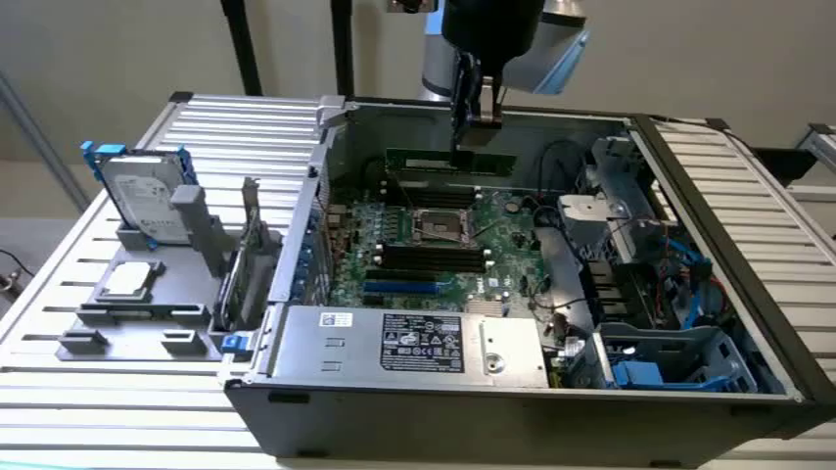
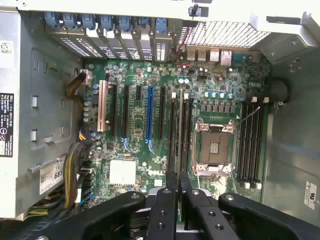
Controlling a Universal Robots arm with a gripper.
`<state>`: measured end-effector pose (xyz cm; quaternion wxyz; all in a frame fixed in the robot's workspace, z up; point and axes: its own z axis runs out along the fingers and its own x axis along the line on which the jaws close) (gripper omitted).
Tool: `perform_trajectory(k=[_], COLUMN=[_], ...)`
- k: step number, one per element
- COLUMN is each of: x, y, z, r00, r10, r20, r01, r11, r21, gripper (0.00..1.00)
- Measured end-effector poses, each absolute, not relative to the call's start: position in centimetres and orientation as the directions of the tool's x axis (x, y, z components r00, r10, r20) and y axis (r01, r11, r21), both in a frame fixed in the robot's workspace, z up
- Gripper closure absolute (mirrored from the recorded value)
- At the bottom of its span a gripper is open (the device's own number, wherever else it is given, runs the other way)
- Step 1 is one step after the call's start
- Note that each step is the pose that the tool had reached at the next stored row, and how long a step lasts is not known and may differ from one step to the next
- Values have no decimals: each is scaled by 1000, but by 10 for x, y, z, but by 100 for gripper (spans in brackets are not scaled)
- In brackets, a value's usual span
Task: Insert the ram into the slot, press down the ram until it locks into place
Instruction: 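Insert the ram into the slot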
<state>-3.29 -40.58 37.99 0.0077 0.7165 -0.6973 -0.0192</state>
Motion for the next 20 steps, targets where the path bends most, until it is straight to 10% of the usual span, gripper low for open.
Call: perform_trajectory(k=[20], x=[-33], y=[-406], z=[368], r00=[11], r10=[-1000], r20=[-17], r01=[-999], r11=[-12], r21=[38], gripper=[87])
